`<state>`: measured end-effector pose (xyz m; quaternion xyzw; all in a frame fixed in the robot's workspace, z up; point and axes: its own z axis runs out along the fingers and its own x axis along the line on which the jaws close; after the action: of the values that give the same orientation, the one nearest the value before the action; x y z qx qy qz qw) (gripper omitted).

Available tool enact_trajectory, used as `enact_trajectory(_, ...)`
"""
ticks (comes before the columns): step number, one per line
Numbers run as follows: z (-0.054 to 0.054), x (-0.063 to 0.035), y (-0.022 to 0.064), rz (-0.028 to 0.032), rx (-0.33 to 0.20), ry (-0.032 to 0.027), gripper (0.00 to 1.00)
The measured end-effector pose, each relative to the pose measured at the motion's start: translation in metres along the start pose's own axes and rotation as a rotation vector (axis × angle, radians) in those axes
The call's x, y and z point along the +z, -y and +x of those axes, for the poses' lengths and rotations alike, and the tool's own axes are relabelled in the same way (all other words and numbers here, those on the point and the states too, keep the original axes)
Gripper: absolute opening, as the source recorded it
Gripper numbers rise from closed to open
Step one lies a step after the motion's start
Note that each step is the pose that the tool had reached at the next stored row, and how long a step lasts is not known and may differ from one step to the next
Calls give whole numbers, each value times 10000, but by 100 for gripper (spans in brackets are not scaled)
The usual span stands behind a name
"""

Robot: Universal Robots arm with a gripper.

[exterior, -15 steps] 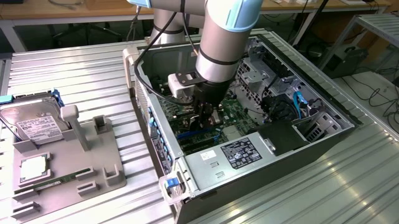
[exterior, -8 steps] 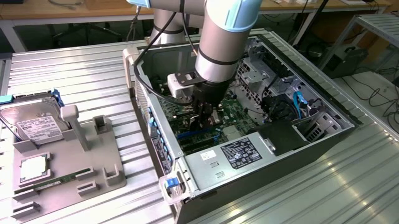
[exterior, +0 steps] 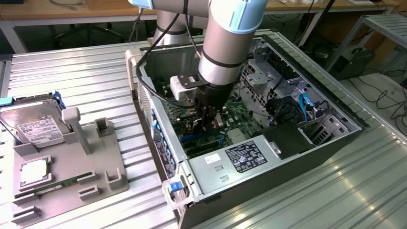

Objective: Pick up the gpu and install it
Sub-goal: 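Insert the gpu into the slot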

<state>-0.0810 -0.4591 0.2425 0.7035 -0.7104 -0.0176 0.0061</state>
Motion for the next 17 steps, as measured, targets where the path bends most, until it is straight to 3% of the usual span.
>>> enact_trajectory(3,1,5,-1,-83,5,-6,28)
enact_trajectory(17,3,105,3,-124,5,-6,28)
